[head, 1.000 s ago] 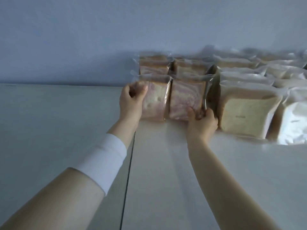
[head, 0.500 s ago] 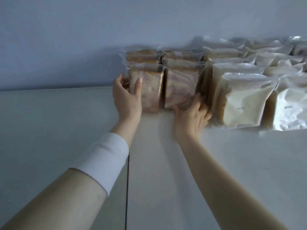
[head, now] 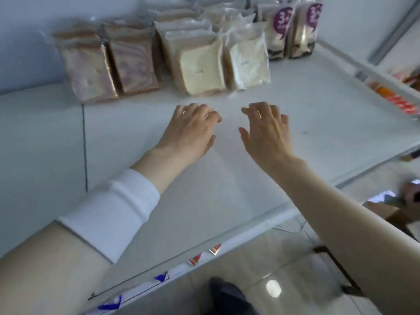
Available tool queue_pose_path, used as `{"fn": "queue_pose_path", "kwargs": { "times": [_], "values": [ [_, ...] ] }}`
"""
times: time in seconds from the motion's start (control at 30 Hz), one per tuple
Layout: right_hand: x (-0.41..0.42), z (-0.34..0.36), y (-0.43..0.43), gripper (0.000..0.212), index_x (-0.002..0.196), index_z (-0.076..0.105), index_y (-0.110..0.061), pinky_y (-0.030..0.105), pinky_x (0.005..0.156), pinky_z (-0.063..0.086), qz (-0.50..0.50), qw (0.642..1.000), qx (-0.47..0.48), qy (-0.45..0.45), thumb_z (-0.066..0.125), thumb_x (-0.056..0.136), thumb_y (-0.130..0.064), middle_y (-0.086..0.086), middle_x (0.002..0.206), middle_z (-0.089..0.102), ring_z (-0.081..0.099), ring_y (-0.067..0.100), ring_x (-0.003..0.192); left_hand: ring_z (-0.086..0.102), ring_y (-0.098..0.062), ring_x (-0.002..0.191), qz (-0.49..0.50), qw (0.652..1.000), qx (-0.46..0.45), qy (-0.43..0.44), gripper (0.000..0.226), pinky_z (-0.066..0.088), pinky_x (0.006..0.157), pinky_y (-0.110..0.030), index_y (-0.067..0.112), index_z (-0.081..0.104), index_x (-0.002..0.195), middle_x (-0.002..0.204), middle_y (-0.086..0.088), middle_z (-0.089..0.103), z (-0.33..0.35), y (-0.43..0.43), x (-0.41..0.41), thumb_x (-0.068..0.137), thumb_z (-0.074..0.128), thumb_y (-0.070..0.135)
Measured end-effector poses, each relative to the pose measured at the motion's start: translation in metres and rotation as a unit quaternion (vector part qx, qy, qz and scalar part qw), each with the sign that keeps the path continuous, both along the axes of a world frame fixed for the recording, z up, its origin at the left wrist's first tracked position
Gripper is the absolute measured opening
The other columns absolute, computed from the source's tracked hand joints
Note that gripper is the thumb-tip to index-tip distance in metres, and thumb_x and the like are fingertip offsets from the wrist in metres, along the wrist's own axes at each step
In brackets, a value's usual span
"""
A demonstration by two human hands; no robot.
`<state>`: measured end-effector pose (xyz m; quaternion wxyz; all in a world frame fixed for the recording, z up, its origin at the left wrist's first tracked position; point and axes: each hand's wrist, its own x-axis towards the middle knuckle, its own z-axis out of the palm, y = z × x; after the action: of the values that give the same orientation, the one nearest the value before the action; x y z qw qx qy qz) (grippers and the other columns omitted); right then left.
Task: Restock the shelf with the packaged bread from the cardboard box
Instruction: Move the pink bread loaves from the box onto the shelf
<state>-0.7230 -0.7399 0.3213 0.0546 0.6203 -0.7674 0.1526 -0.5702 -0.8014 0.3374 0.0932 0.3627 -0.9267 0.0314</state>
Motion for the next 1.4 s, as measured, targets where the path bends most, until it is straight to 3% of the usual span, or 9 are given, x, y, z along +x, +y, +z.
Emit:
{"fn": "queue_pose_path", "kwargs": {
  "times": [0.13, 0.33, 0.53, 0.8, 0.93, 1.03, 1.23, 1.33, 1.4],
  "values": [
    [-0.083, -0.005, 0.106, 0.042, 0.132, 0.046, -0.014, 0.042, 0.101, 0.030, -0.135, 0.991, 0.024, 0.011, 0.051, 0.091, -0.027, 0.008, 0.136, 0.045, 0.037, 0.029, 0.127, 0.042, -0.027, 0.124, -0.111, 0.993, 0.020, 0.037, 0.040, 0.026, 0.099, -0.037, 0.016, 0.046, 0.129, 0.132, -0.007, 0.048, 0.004, 0.066, -0.101, 0.090, 0.049, 0.027],
    [-0.206, -0.030, 0.274, 0.038, 0.126, 0.051, -0.012, 0.046, 0.101, 0.033, -0.320, 0.945, 0.060, -0.001, 0.054, 0.090, -0.024, 0.012, 0.131, 0.048, 0.039, 0.033, 0.124, 0.046, -0.030, 0.119, -0.302, 0.953, 0.017, 0.014, 0.036, 0.033, 0.098, -0.041, 0.014, 0.044, 0.127, 0.128, -0.009, 0.051, -0.013, 0.205, -0.269, 0.094, 0.043, 0.027],
    [-0.308, -0.109, 0.416, 0.037, 0.127, 0.049, -0.014, 0.042, 0.104, 0.027, -0.437, 0.875, 0.202, -0.043, 0.045, 0.092, -0.024, 0.008, 0.137, 0.043, 0.031, 0.030, 0.132, 0.046, -0.033, 0.117, -0.388, 0.909, 0.073, -0.136, 0.030, 0.033, 0.098, -0.042, 0.009, 0.045, 0.121, 0.125, -0.015, 0.052, -0.105, 0.326, -0.416, 0.094, 0.043, 0.021],
    [-0.399, -0.204, 0.509, 0.034, 0.123, 0.050, -0.015, 0.036, 0.096, 0.033, -0.479, 0.808, 0.313, -0.141, 0.039, 0.094, -0.029, 0.006, 0.131, 0.047, 0.037, 0.027, 0.125, 0.045, -0.032, 0.119, -0.375, 0.861, 0.153, -0.308, 0.036, 0.033, 0.099, -0.041, 0.010, 0.044, 0.124, 0.128, -0.014, 0.051, -0.220, 0.384, -0.524, 0.092, 0.047, 0.025],
    [-0.442, -0.248, 0.523, 0.037, 0.124, 0.046, -0.013, 0.034, 0.094, 0.036, -0.505, 0.758, 0.342, -0.232, 0.045, 0.093, -0.034, 0.008, 0.127, 0.048, 0.042, 0.027, 0.119, 0.045, -0.028, 0.121, -0.331, 0.853, 0.214, -0.343, 0.041, 0.034, 0.100, -0.040, 0.014, 0.043, 0.127, 0.130, -0.009, 0.051, -0.265, 0.377, -0.575, 0.092, 0.048, 0.033],
    [-0.479, -0.295, 0.525, 0.048, 0.135, 0.037, -0.007, 0.033, 0.102, 0.032, -0.539, 0.718, 0.299, -0.323, 0.047, 0.094, -0.031, 0.013, 0.131, 0.046, 0.041, 0.029, 0.122, 0.047, -0.027, 0.120, -0.263, 0.851, 0.287, -0.353, 0.039, 0.037, 0.097, -0.037, 0.017, 0.044, 0.126, 0.128, -0.007, 0.052, -0.318, 0.370, -0.622, 0.092, 0.048, 0.035],
    [-0.559, -0.457, 0.513, 0.073, 0.144, 0.019, 0.004, 0.037, 0.108, 0.030, -0.627, 0.532, 0.231, -0.521, 0.055, 0.091, -0.031, 0.022, 0.143, 0.033, 0.035, 0.034, 0.132, 0.043, -0.035, 0.123, -0.079, 0.846, 0.414, -0.328, 0.057, 0.037, 0.102, -0.042, 0.007, 0.035, 0.134, 0.131, -0.018, 0.044, -0.487, 0.361, -0.703, 0.088, 0.058, 0.029],
    [-0.581, -0.544, 0.516, 0.060, 0.137, 0.032, 0.008, 0.038, 0.105, 0.032, -0.622, 0.489, 0.292, -0.537, 0.049, 0.094, -0.029, 0.026, 0.142, 0.033, 0.038, 0.036, 0.127, 0.034, -0.038, 0.129, 0.042, 0.837, 0.424, -0.343, 0.066, 0.030, 0.106, -0.044, 0.005, 0.022, 0.140, 0.138, -0.022, 0.034, -0.575, 0.359, -0.726, 0.088, 0.057, 0.026],
    [-0.589, -0.586, 0.516, 0.053, 0.133, 0.035, 0.007, 0.040, 0.101, 0.037, -0.653, 0.445, 0.273, -0.549, 0.054, 0.090, -0.018, 0.025, 0.137, 0.040, 0.042, 0.037, 0.123, 0.033, -0.037, 0.131, 0.126, 0.835, 0.424, -0.327, 0.064, 0.030, 0.105, -0.043, 0.006, 0.022, 0.140, 0.141, -0.021, 0.031, -0.617, 0.360, -0.733, 0.089, 0.056, 0.022]
  ]
}}
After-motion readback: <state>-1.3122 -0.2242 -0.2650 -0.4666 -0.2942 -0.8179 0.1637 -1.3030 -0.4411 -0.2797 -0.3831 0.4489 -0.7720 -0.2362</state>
